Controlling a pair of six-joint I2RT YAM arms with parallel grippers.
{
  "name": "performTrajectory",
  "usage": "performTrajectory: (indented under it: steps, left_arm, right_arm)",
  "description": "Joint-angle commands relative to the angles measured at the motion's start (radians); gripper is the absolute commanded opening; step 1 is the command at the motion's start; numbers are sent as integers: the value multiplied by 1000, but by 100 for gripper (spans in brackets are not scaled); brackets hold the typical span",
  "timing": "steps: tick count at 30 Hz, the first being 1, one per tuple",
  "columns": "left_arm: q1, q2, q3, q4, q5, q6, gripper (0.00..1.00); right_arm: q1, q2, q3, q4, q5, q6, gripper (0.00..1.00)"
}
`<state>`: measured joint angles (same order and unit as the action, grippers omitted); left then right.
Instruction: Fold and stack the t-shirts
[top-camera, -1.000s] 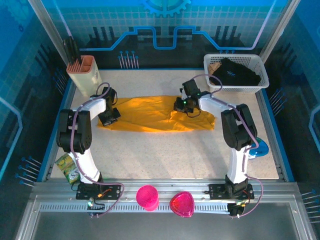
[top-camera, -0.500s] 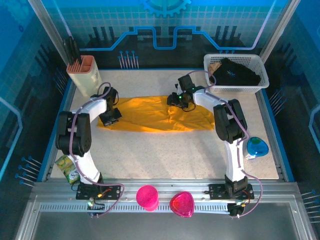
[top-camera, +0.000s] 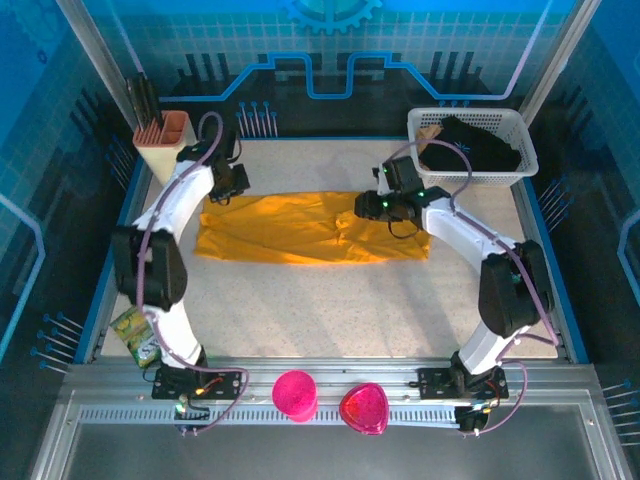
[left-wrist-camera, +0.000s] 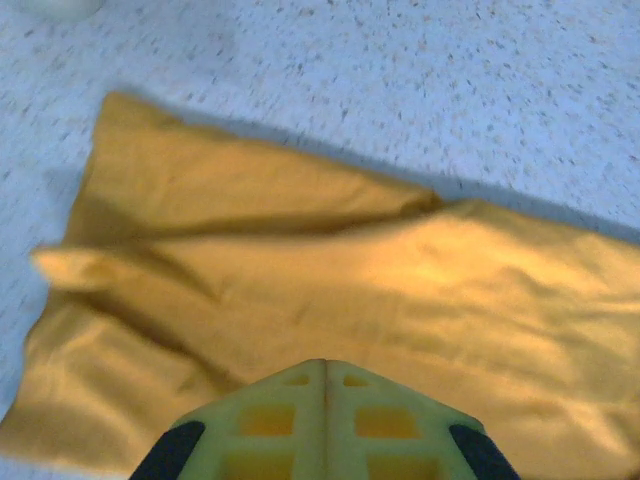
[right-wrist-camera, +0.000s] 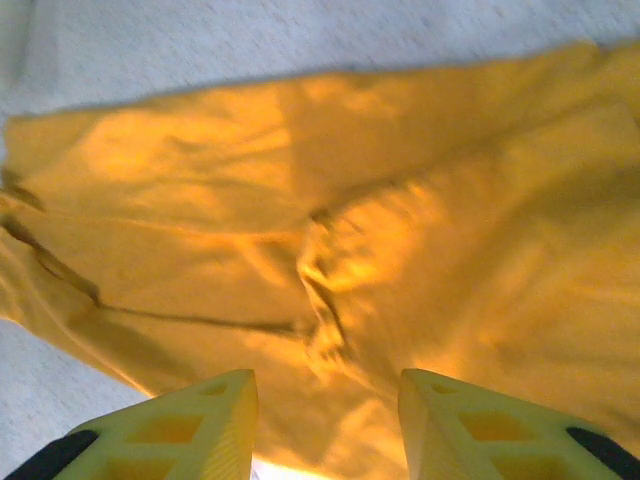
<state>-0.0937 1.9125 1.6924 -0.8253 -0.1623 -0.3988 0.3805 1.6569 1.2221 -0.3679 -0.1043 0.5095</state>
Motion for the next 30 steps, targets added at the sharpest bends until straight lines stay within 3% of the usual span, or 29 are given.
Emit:
performTrajectory:
  steps: [1,7,12,17,23,30]
  left_arm:
    - [5,199,122,-124,-16,39,0]
    - [11,403,321,-187,-95,26,0]
    - [30,436,312,-190,-100,-9,0]
    - [32,399,174,-161,-53,-29,0]
    - [32,250,-78,-71,25,-61,0]
    - [16,19,-406,39,140,-129,0]
  right_arm:
    - [-38,-17,-114,-23,33,-9,43]
    - [-96,42,-171,26,20,26,41]
    - [-123,184,-106,32,26,39,38]
    - [-136,356,30,5,-3,49,36]
    - [-147,523,273,-86,-32,37,36]
    - [-172,766,692,-264,-75,-9,37]
